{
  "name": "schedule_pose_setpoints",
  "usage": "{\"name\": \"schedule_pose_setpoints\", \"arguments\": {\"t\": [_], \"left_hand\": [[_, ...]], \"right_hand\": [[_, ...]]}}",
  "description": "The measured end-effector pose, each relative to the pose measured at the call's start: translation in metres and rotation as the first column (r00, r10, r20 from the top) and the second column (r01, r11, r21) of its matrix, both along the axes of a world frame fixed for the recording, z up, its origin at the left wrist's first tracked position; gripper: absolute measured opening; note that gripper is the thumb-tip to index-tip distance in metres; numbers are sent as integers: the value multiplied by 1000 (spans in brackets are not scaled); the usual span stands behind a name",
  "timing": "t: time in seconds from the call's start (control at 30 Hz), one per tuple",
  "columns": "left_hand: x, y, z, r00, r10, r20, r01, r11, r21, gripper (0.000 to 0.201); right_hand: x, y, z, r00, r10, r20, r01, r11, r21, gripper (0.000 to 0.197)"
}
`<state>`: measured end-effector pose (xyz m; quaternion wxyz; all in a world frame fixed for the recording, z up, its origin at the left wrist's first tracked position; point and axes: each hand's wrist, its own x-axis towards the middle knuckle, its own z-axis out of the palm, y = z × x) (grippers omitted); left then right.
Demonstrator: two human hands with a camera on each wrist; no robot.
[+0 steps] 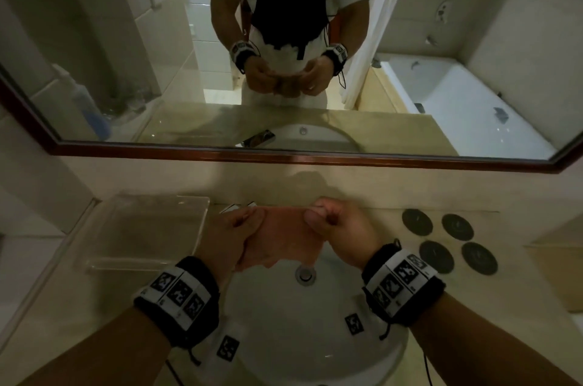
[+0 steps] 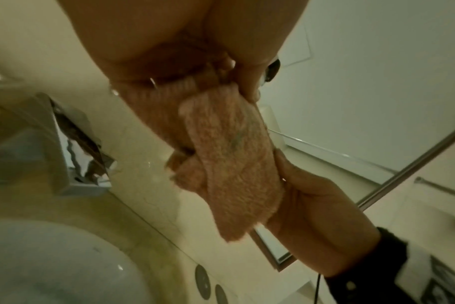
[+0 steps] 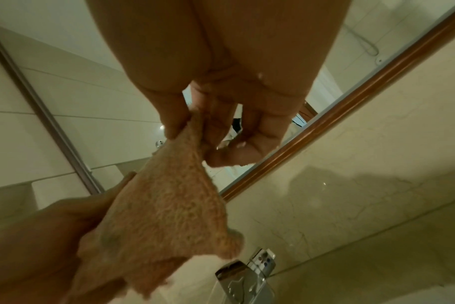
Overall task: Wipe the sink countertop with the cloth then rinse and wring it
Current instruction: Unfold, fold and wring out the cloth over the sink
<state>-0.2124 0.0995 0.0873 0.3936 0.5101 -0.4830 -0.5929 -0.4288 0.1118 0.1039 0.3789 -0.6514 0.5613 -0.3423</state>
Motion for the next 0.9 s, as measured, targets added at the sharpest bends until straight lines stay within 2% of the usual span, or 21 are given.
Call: {"name": "schedule_pose_setpoints", "arguments": {"t": [0.03,0.07,0.1,0.13,0.17,0.2,0.23,0.27,0.33,0.37,0.43,0.5,0.53,0.57,0.63,0.7,0.73,0.77,0.83,0.87,0.9], "left_hand": [[-3,-1,1,999,22,-41,-20,999,43,29],[-6,-4,0,997,34,-72,-27,996,87,29],[-9,-6,1,995,22,-102,-9,992,126,28],[-13,-7,4,991,-5,-137,25,989,144,26],[-18,-7,7,987,-38,-158,60,989,134,23],[-21,-7,10,987,-63,-146,80,990,114,18],[-26,-7,16,993,-79,-92,87,993,85,14],[-28,-8,19,996,-87,1,87,995,44,13],[-30,-10,26,968,-148,203,159,987,-38,28],[-30,-11,30,937,-228,264,247,968,-41,40],[-30,-13,34,841,-463,279,477,879,19,49],[-37,-9,35,673,-630,389,663,746,61,35],[-42,-6,35,606,-626,490,688,722,71,25],[-46,-5,32,571,-587,574,673,735,82,18],[-51,-8,24,511,-518,686,670,740,60,19],[-52,-13,18,350,-406,844,711,702,43,25],[-53,-14,16,260,-323,910,723,690,38,27],[-54,-13,16,202,-246,948,718,696,27,28],[-56,-9,17,155,-127,980,695,719,-16,23],[-58,-6,19,127,-85,988,691,722,-27,21],[-58,-4,21,87,-60,994,696,718,-17,21]], "right_hand": [[3,4,5,1000,6,-8,-6,1000,-15,12],[7,9,11,998,36,-42,-37,999,-32,29],[10,14,15,989,89,-115,-96,994,-59,57],[13,17,16,961,131,-244,-153,986,-72,83],[16,19,16,905,159,-394,-204,976,-73,101],[18,19,12,829,171,-533,-247,966,-75,105],[19,16,7,757,157,-635,-271,959,-85,97],[19,12,5,706,142,-694,-284,954,-94,80],[18,8,9,655,117,-747,-301,947,-115,45],[17,9,12,634,115,-765,-327,936,-130,36],[17,13,18,587,82,-806,-390,900,-192,25],[20,13,20,568,63,-821,-420,880,-223,21],[23,13,21,577,84,-813,-416,886,-203,25],[25,13,25,564,105,-819,-403,901,-162,26],[25,10,28,536,172,-826,-387,920,-59,18],[23,9,31,564,249,-787,-342,938,52,16],[23,8,32,553,270,-788,-317,943,100,16],[25,8,32,528,280,-802,-295,946,136,13],[28,6,30,512,280,-812,-235,955,181,11],[29,4,29,548,290,-785,-185,957,224,19],[29,2,26,624,286,-727,-140,957,256,27]]}}
